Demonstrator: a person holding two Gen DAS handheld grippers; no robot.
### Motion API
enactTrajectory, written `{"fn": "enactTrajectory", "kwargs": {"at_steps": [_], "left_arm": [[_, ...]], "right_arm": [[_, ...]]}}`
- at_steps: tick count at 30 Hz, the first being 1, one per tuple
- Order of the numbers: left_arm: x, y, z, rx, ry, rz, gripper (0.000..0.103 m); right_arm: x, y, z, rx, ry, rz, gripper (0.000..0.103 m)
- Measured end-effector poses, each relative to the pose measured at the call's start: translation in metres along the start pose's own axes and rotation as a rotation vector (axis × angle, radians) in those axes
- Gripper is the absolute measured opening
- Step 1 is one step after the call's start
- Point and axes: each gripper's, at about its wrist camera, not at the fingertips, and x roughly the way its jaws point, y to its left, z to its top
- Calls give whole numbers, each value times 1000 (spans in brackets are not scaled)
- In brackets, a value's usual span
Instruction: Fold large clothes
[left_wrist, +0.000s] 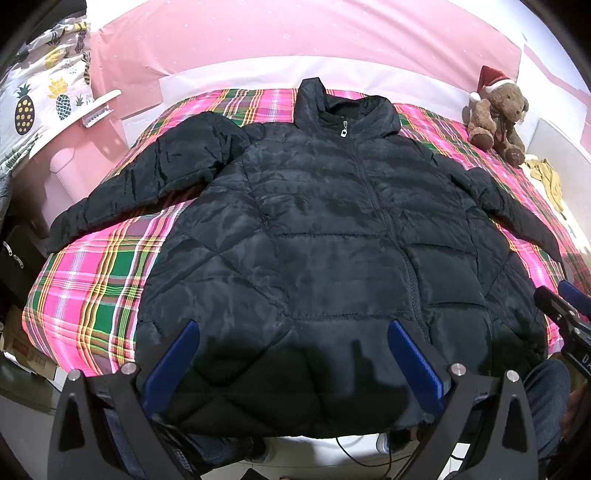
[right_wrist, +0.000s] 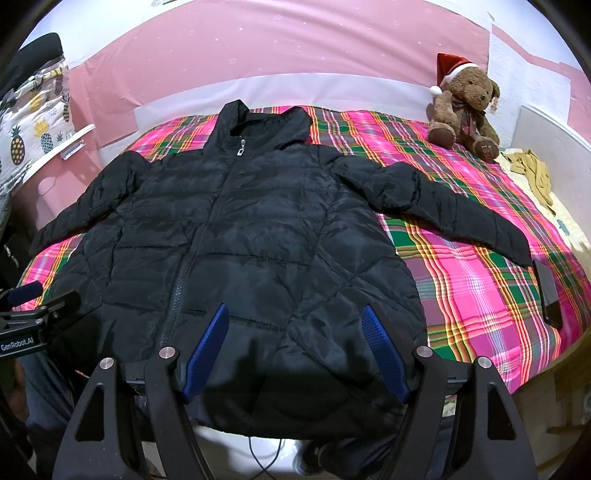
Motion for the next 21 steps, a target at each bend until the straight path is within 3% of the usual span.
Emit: {"fn": "enactTrajectory", "kwargs": {"at_steps": [21], "left_arm": [[2,0,-1,0,6,0,103]], "right_arm": [[2,0,-1,-4,9,5,74]]}}
